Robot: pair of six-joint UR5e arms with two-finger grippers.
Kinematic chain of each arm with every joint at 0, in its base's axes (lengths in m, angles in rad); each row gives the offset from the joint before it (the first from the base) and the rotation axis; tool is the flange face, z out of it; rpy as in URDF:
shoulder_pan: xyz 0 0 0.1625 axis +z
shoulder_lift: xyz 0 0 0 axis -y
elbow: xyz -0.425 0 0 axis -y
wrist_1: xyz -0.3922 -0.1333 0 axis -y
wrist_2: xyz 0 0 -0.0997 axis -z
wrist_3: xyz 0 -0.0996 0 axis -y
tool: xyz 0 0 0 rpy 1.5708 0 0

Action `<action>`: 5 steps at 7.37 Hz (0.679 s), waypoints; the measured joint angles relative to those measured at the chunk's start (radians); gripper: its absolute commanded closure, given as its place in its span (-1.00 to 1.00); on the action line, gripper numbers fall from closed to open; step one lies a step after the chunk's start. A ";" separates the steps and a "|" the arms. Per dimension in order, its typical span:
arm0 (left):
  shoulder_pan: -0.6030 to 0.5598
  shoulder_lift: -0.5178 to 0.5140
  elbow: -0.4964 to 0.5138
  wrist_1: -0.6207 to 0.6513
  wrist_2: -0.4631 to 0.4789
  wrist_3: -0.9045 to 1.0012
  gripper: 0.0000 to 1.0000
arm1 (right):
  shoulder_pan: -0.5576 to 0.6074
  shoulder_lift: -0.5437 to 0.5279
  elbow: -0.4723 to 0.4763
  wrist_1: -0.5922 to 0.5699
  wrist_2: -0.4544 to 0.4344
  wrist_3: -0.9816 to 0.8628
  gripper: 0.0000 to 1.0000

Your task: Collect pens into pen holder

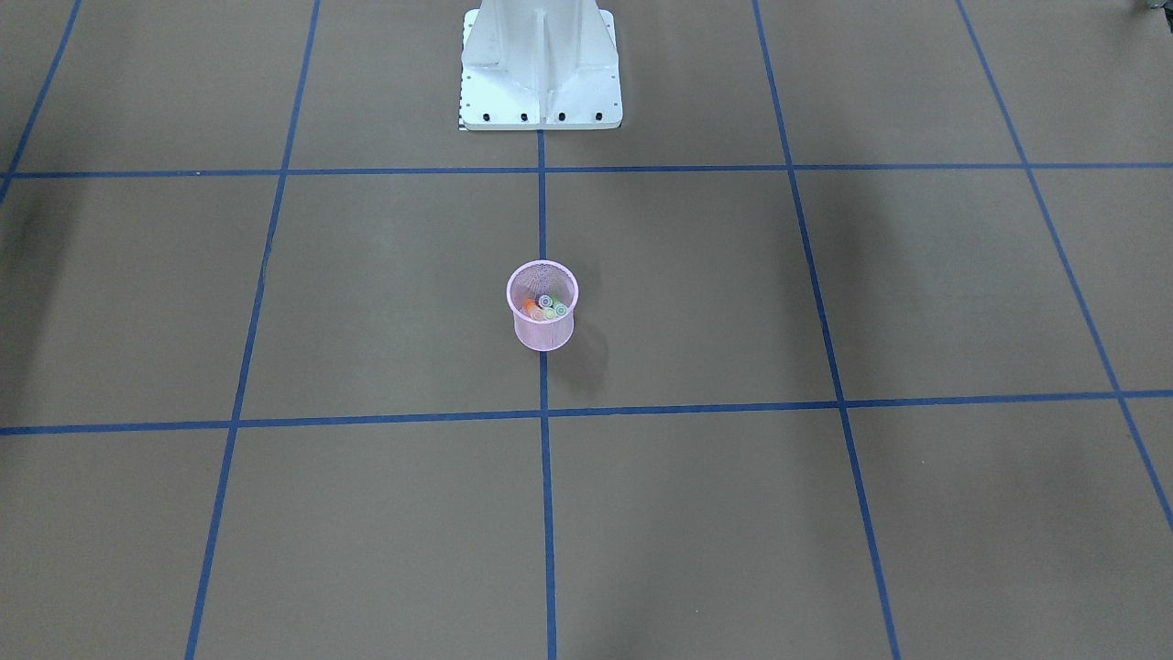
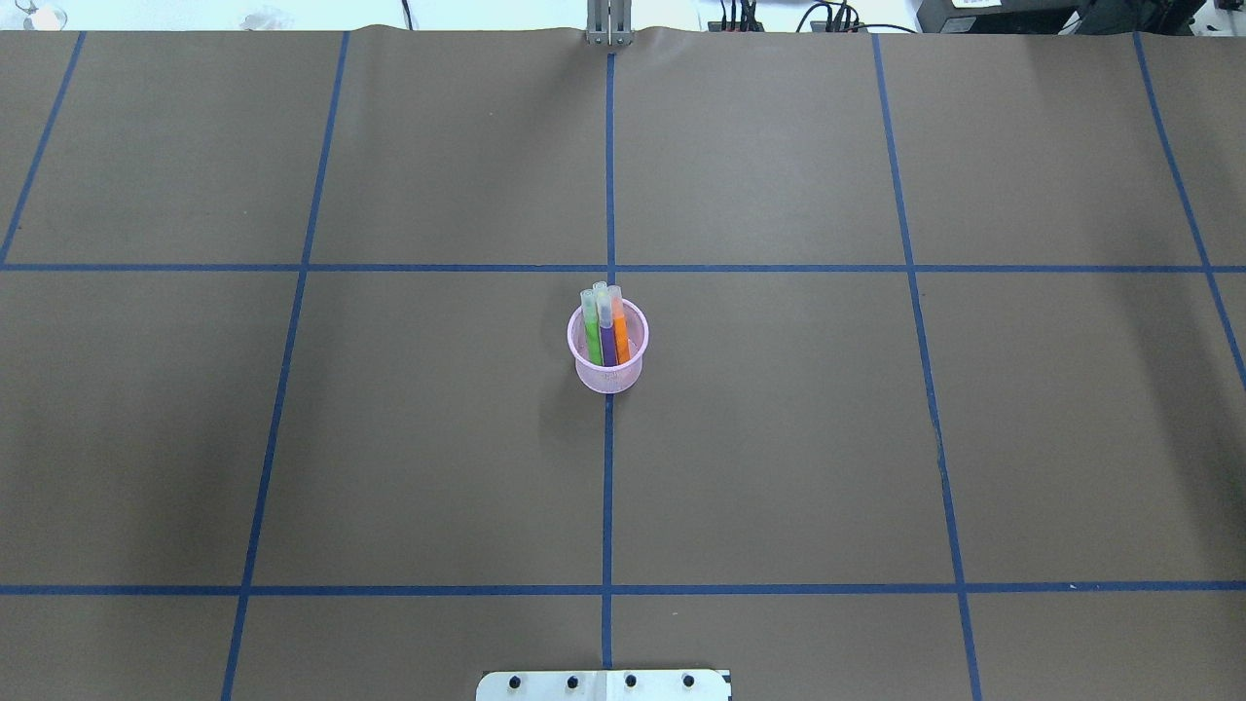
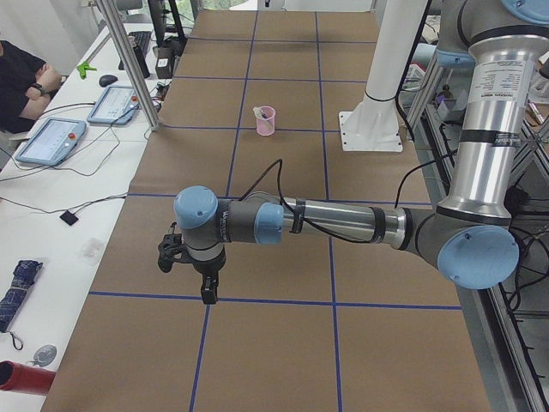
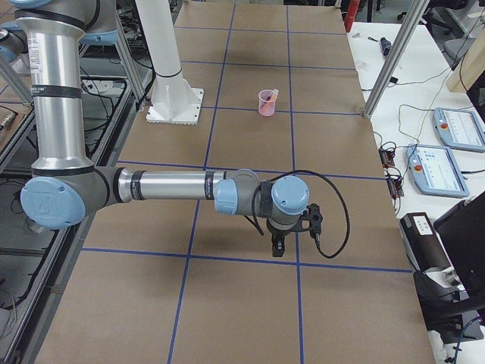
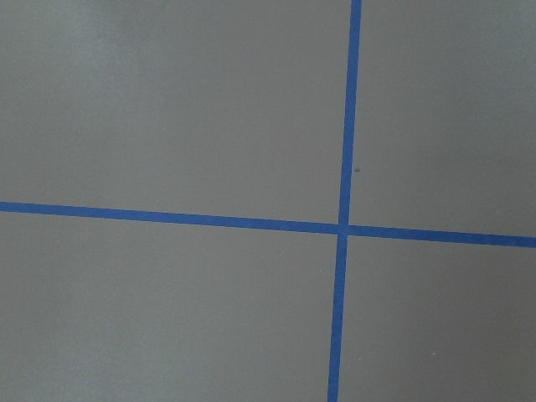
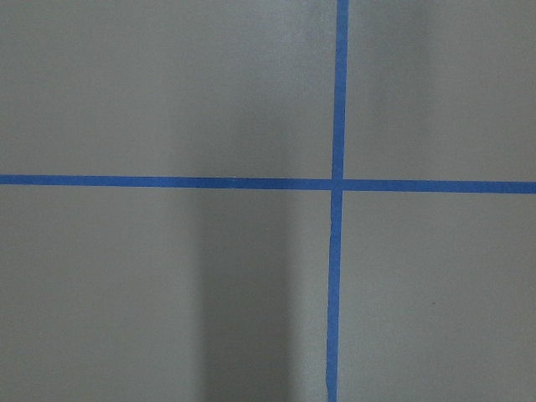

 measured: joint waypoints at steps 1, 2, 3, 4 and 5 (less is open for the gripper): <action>0.000 0.000 0.000 -0.001 0.000 0.000 -0.99 | 0.001 -0.032 0.032 0.001 -0.002 0.003 -0.98; 0.000 0.000 0.000 -0.002 0.000 0.001 -0.99 | 0.002 -0.063 0.064 0.002 -0.003 0.005 -0.99; 0.000 0.000 0.000 -0.002 0.000 0.001 -0.99 | 0.004 -0.083 0.084 0.002 -0.003 0.006 -0.98; 0.000 0.000 -0.002 -0.003 0.000 0.001 -0.99 | 0.007 -0.092 0.094 0.003 -0.003 0.007 -0.98; 0.000 0.000 -0.004 -0.003 0.000 0.001 -0.99 | 0.008 -0.093 0.098 0.003 -0.004 0.006 -0.98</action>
